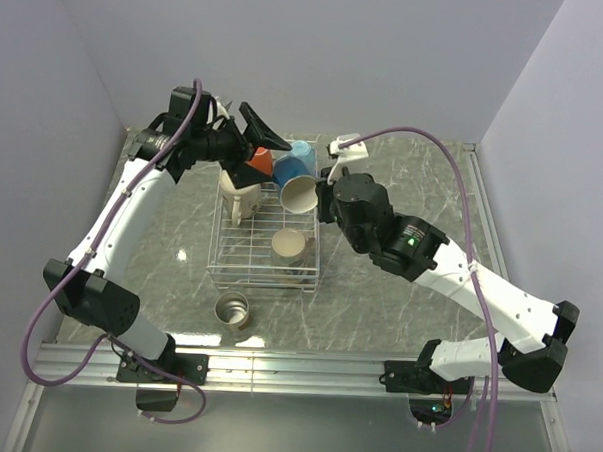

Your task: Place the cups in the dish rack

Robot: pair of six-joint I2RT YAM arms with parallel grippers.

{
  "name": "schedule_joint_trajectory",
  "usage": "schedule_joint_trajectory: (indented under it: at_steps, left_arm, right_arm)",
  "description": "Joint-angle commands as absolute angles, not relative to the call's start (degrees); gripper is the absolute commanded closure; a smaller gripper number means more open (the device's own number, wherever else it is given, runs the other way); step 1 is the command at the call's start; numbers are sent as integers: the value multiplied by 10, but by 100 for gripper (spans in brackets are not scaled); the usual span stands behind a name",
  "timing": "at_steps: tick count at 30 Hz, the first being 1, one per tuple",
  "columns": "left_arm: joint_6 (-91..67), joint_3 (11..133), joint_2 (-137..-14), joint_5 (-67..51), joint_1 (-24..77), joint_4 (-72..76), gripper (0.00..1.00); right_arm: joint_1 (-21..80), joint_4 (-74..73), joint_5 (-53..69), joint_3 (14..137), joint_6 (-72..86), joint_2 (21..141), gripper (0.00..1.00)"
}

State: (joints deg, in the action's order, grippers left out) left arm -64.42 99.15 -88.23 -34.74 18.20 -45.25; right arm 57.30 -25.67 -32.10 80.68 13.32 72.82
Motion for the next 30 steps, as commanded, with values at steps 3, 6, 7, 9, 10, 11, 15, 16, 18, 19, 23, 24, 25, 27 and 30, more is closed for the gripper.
schedule_joint_trajectory:
  at_steps: [3,6,7,9,10,11,15,16,18,19,23,24,25,27,30]
  left_arm:
    - [-693,956,-867,-409,185,-349,1]
    - [-687,969,-882,-424,186,-371,1]
    - [-681,980,-890,-426,186,-380,1]
    - [-683,983,-893,-436,188,-375,1]
    - [-692,977,-891,-441,188,-367,1]
    - [-699,973,-890,-452,189,-358,1]
    - [-710,971,-891,-468,191,-341,1]
    - [-705,979,-893,-468,191,-351,1]
    - [-703,982,-895,-473,191,-349,1]
    - [-707,977,-894,-476,191,-336,1]
    - [-734,957,-885,-490,192,-291,1]
    - [-736,956,-884,-490,192,-291,1]
    - [-736,957,-885,-490,192,-292,1]
    - [-732,959,-888,-490,192,-299,2]
    - [-737,956,-889,-490,192,-298,3]
  right_arm:
    - [581,-162,-347,853,132,729,100]
    - [586,-157,-358,862,134,738,100]
    - [588,-152,-362,866,130,741,100]
    - [591,-147,-374,875,127,749,100]
    - [592,-144,-376,880,124,752,100]
    - [594,-142,-382,885,120,758,100]
    - [596,-129,-388,896,110,769,100]
    - [595,-127,-387,896,109,769,100]
    - [598,-119,-381,893,111,767,100]
    - [599,-117,-378,890,112,766,100]
    - [602,-113,-362,883,124,766,100]
    - [606,-111,-362,882,127,767,100]
    - [608,-110,-364,880,127,767,100]
    - [614,-105,-365,879,126,767,100]
    - [622,-97,-363,877,123,767,100]
